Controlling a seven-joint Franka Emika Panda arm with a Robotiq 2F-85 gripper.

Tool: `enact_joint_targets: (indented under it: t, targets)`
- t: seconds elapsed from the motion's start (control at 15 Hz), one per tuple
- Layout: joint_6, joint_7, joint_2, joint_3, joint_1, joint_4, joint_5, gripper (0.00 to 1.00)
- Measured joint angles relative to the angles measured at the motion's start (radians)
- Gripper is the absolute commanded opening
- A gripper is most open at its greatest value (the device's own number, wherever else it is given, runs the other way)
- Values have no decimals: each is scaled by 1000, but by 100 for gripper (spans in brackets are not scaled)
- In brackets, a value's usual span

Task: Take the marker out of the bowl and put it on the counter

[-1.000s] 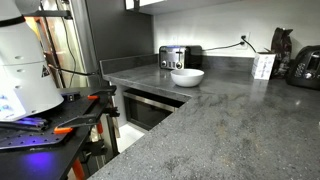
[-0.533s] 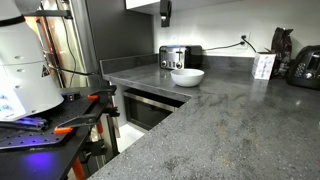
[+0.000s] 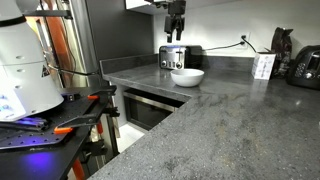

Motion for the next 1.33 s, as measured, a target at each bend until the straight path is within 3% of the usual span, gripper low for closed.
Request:
enact_joint_targets:
  t: [0.4, 0.6, 1.33]
  targets:
    - [109, 293, 76, -51, 34, -2, -74, 100]
    - [142, 371, 124, -65, 46, 1, -72, 100]
    - [178, 400, 165, -71, 53, 2, -60, 100]
